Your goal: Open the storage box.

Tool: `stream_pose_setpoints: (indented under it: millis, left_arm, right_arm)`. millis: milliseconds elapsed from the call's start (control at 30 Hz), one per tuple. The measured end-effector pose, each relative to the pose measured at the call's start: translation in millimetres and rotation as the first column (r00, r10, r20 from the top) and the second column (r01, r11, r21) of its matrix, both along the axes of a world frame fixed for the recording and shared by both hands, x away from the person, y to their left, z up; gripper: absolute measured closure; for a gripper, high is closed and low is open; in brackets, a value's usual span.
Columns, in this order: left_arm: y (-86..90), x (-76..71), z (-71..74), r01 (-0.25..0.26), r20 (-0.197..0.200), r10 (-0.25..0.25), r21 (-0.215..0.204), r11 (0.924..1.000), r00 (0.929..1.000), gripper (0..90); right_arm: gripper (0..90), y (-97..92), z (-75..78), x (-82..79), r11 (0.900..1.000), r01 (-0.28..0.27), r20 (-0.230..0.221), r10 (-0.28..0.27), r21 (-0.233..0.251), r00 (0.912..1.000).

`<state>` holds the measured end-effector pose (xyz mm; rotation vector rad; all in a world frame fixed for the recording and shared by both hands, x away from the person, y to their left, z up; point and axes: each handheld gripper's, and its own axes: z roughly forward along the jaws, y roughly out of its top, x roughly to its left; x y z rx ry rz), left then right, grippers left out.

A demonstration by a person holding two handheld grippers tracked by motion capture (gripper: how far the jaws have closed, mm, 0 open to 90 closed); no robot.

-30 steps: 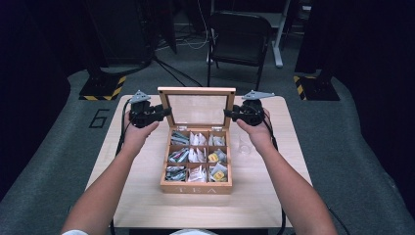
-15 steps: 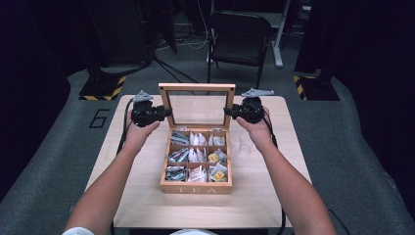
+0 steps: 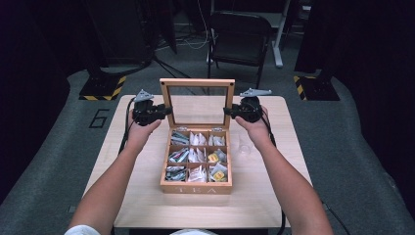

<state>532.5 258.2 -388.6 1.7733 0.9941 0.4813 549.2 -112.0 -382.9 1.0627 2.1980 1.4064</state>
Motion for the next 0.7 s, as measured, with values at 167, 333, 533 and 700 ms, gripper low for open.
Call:
stream_pose_setpoints:
  millis: [167,333,533,700]
  left_arm:
    - [0.5,2.5,-1.0,-0.001,-0.013,0.001,-0.010,0.9999,0.9999,63.7]
    - [-1.0,5.7,1.0,-0.006,-0.021,0.007,0.027,0.9996,0.9998,64.3]
    - [-1.6,9.0,-1.2,-0.013,-0.021,0.014,0.021,0.9997,0.9997,64.7]
    - [-2.0,12.1,-3.4,-0.020,-0.031,0.021,0.028,0.9994,0.9993,65.3]
  right_arm:
    - [62.2,0.3,-0.9,2.7,1.0000,0.000,0.002,0.000,-0.002,1.0000]
    - [62.2,0.1,-2.1,5.2,1.0000,0.005,-0.004,-0.005,0.004,1.0000]
    - [62.1,-0.4,-2.7,7.9,0.9999,0.013,-0.012,-0.013,0.007,0.9998]
    - [62.0,-1.3,-4.7,10.2,0.9997,0.023,-0.018,-0.023,0.006,0.9996]
